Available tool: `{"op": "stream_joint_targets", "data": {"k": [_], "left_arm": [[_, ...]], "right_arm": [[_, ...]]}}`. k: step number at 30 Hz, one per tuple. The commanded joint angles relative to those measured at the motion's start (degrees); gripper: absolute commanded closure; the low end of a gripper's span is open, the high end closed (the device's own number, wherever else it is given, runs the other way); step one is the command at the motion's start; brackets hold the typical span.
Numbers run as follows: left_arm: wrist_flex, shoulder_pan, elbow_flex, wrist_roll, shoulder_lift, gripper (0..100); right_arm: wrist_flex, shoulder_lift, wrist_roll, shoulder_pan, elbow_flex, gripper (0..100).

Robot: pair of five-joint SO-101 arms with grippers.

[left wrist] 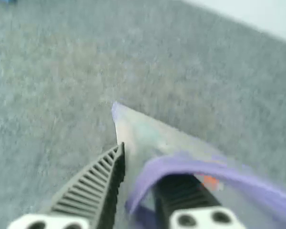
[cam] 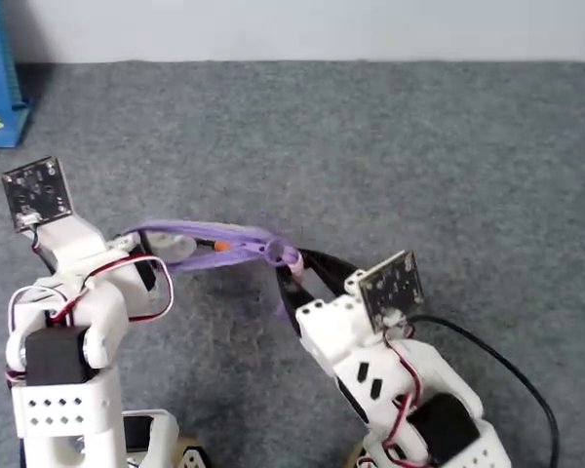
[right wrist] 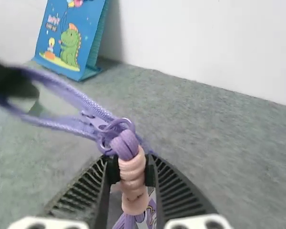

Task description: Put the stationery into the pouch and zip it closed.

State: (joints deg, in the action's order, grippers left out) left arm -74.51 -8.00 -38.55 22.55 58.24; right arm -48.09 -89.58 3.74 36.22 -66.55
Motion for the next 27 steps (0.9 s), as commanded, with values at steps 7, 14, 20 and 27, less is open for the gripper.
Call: {"op": "stream_joint_targets", "data": {"k": [7,14,20,27], "left_arm": [[17.14,15.21,-0.84,-7.74,-0.26,84],[29.71,29.36,-8.48,-14.68,-0.26,83],[34.9,38.68,-12.88,-17.05,-0.26,83],[30.77,39.38,-9.63,-16.62,4.66,83]], "right_arm": [[-14.64,-9.98,-2.2,10.68,0.7,99.1],[-21.32,-14.55,-2.11,12.53,0.7,99.1],[-22.64,-14.46,-2.02,12.35,0.7,99.1],[-22.55,-14.46,-2.02,12.18,0.7,99.1]]}}
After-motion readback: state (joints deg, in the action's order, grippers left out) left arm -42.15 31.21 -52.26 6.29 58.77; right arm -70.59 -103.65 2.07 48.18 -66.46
